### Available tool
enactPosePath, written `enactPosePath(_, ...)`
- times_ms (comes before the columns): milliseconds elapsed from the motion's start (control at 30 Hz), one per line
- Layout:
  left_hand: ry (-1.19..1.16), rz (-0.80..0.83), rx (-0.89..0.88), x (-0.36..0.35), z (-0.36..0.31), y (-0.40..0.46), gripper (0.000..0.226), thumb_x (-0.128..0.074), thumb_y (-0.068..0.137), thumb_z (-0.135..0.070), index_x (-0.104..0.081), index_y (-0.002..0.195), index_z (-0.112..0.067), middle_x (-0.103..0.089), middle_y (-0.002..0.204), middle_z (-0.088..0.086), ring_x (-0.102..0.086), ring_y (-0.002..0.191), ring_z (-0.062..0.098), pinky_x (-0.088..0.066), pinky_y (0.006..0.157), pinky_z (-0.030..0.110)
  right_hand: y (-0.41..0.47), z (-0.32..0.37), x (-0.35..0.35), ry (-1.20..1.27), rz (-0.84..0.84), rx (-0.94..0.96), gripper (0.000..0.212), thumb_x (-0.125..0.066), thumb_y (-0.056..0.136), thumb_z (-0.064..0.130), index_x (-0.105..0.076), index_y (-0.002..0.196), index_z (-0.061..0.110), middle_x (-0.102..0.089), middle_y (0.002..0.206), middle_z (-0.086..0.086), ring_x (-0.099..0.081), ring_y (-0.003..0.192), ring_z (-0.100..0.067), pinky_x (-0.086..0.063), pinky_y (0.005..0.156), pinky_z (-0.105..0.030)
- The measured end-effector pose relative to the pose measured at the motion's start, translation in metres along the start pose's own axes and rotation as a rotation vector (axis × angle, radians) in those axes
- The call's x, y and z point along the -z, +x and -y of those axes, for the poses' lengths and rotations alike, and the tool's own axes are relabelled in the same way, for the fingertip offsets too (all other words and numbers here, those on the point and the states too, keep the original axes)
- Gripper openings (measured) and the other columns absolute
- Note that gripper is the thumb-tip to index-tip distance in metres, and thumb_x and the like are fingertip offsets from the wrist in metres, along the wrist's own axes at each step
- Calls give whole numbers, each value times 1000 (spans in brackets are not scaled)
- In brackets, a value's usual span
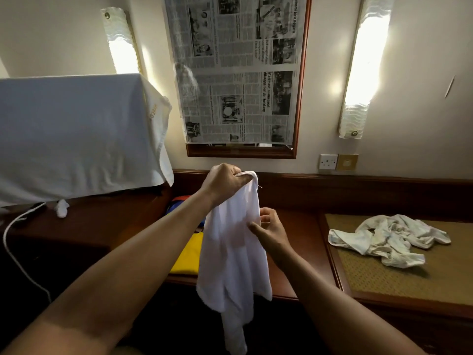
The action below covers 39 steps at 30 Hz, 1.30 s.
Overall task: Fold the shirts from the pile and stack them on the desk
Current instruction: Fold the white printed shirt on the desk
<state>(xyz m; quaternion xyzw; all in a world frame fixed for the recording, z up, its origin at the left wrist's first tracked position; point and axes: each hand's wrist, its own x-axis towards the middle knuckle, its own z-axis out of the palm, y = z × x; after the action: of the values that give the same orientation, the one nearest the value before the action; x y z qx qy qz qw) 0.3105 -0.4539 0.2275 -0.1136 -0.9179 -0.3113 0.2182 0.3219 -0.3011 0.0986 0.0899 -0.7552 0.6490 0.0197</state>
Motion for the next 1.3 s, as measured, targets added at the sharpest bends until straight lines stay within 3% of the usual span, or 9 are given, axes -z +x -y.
enactPosePath(167,-134,109,-50,6,-13,2,36,-55,96,-23,-63,73,5,-48,63,10,-43,58,18,-35,55,29,9,-16,19,-53,-17,-160,67,-72,83,36,-39,139,21,-54,119,-9,-59,100,-23,-57,73,-33)
enactPosePath(300,-149,179,-41,17,-10,4,20,-52,96,-8,-64,86,4,-53,73,8,-47,68,13,-37,62,25,12,-17,55,-161,222,-265,23,-69,86,19,-69,102,2,-69,106,-19,-67,92,-33,-57,83,-43)
enactPosePath(467,-198,230,0,36,10,-3,22,-49,95,-1,-63,84,-13,-60,80,-2,-52,75,4,-40,67,13,9,-12,95,-242,339,-259,7,-70,81,8,-67,83,2,-66,85,-13,-59,77,-24,-47,72,-34)
enactPosePath(667,-280,288,74,51,16,-10,18,-49,94,3,-60,96,-11,-58,90,-1,-52,82,4,-41,72,11,2,-3,130,-22,526,-316,60,-75,66,6,-53,119,-10,-61,118,-29,-62,103,-42,-51,92,-51)
enactPosePath(833,-362,304,94,59,12,-9,18,-51,93,2,-61,97,-12,-60,94,2,-55,87,10,-46,81,23,-7,0,146,347,658,-406,58,-68,84,21,-48,135,0,-55,131,-26,-55,117,-40,-47,100,-49)
enactPosePath(967,-330,332,84,58,10,-10,18,-52,93,3,-61,107,-4,-61,98,4,-58,85,6,-49,80,20,-2,2,155,252,485,-521,48,-46,100,38,-62,122,-1,-66,117,-19,-65,105,-28,-48,100,-41)
enactPosePath(1100,-283,355,48,53,10,-10,19,-52,93,5,-62,107,-4,-63,100,5,-58,89,7,-47,80,15,-1,15,152,-263,467,-394,27,-51,96,15,-72,91,-2,-70,94,-19,-67,87,-29,-56,84,-39)
enactPosePath(1167,-259,341,41,51,12,-9,20,-52,92,5,-63,106,-5,-63,100,10,-57,89,9,-45,80,16,-3,20,155,-276,537,-348,24,-51,94,8,-69,79,1,-65,80,-12,-60,74,-21,-52,69,-30)
enactPosePath(1300,-177,322,62,52,24,-6,21,-56,92,2,-64,105,-12,-60,92,12,-53,84,11,-42,77,18,1,22,162,-94,319,-178,22,-49,99,17,-63,87,5,-60,84,-9,-56,80,-21,-43,76,-33)
